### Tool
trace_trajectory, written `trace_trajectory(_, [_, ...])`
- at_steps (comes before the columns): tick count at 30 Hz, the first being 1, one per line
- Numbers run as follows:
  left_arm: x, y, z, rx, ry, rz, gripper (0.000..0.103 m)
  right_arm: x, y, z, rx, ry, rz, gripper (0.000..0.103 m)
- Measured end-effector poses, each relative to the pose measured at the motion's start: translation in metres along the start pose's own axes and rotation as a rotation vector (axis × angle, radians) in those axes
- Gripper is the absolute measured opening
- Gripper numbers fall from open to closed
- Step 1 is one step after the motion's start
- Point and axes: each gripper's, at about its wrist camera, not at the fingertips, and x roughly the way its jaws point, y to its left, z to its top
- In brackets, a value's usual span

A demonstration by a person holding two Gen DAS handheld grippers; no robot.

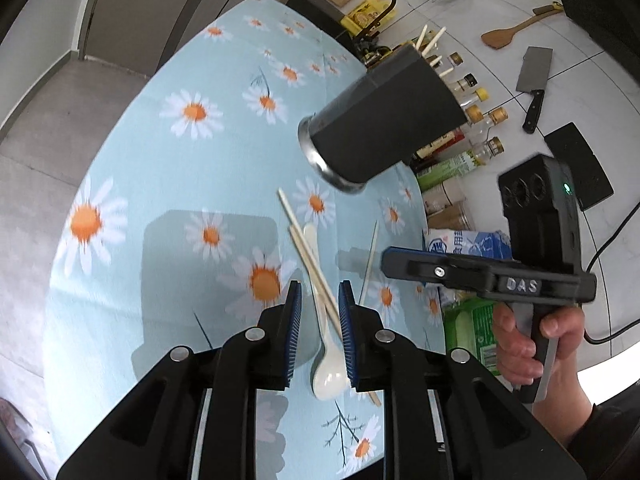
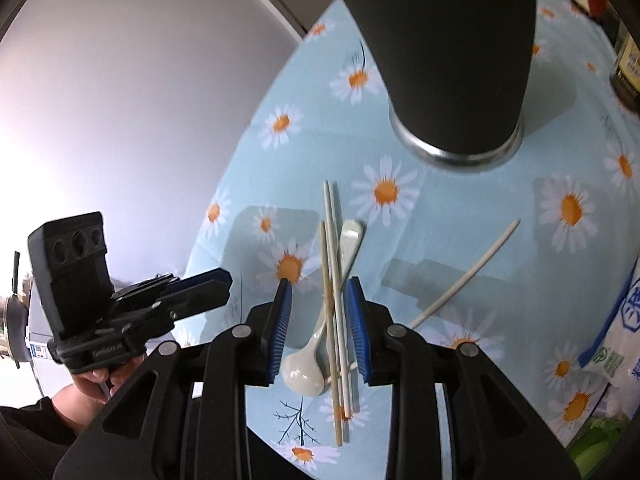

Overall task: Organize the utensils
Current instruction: 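Close the right tool on a wooden chopstick beside the white spoon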

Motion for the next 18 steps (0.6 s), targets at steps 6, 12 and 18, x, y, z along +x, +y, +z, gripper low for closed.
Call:
trace_trajectory(6, [0.007, 0.005, -0.021, -0.038, 0.035, -0.017, 0.018, 0.025, 0.003, 0.005, -0.005, 0.112, -0.030, 0.030])
trace_trajectory(12, [0.015, 0.011, -0.038, -0.075, 0.061, -0.030, 0.018, 0.047, 0.001, 0.006, 0.010, 0.186, -0.070, 0.030])
trace_trajectory(18, [0.011, 0.018, -0.043, -0.099, 0.049, -0.027, 0.018, 0.055, -0.001, 0.014, -0.005, 0.203, -0.093, 0.022])
